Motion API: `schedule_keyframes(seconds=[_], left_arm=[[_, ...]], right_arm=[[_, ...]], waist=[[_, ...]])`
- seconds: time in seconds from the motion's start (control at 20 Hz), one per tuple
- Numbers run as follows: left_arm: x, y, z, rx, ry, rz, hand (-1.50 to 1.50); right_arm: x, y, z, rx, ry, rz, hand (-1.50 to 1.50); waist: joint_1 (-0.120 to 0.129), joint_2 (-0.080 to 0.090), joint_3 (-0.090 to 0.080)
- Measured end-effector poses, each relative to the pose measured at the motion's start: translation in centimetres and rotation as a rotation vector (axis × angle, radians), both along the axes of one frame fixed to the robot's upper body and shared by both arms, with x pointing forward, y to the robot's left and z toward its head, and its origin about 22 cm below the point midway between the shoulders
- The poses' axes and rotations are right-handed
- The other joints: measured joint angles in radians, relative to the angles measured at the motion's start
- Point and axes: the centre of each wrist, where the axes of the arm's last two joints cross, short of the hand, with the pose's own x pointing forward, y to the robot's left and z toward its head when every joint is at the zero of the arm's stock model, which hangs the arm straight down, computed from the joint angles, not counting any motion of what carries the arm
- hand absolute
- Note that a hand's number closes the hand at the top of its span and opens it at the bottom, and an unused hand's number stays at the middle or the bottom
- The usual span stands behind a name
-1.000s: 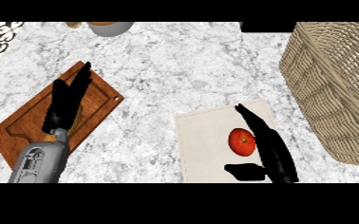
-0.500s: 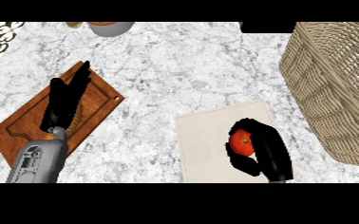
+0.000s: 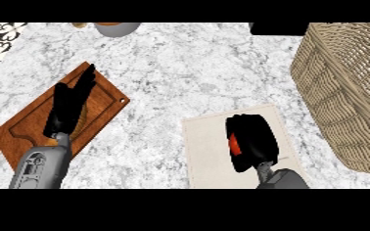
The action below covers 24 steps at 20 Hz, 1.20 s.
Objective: Pick the tomato from the placemat and place it in the basket
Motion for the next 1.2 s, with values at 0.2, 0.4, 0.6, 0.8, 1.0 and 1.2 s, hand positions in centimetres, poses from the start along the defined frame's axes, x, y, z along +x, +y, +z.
schedule_keyframes(seconds=[0.2, 0.4, 0.6, 0.8, 1.0, 1.2], left_arm=[[-0.3, 0.4, -0.3, -0.004, 0.004, 0.007, 0.0], [-0.1, 0.3, -0.1, -0.006, 0.0, 0.012, 0.0], [-0.1, 0.2, 0.0, -0.005, 0.003, 0.018, 0.0], [-0.1, 0.2, -0.1, -0.002, 0.006, 0.02, 0.0], [-0.4, 0.0, 0.1, 0.0, 0.01, 0.013, 0.0], [-0.5, 0.3, -0.1, -0.003, 0.013, 0.016, 0.0]], right_arm=[[0.8, 2.7, 2.2, -0.044, -0.031, 0.033, 1.5], [0.4, 3.4, 4.8, 0.122, -0.045, 0.008, 1.5], [-0.7, 3.3, 8.9, 0.314, -0.113, -0.007, 1.5], [-2.2, 3.1, 13.6, 0.517, -0.206, -0.042, 1.5], [-3.4, 2.3, 19.0, 0.624, -0.301, -0.073, 1.5], [-4.0, 1.9, 23.5, 0.691, -0.397, -0.069, 1.5]], waist=[[-0.006, 0.003, 0.004], [-0.012, 0.003, 0.005], [-0.015, 0.002, 0.006], [-0.016, 0.0, 0.006], [-0.013, -0.001, 0.005], [-0.013, 0.0, 0.005]])
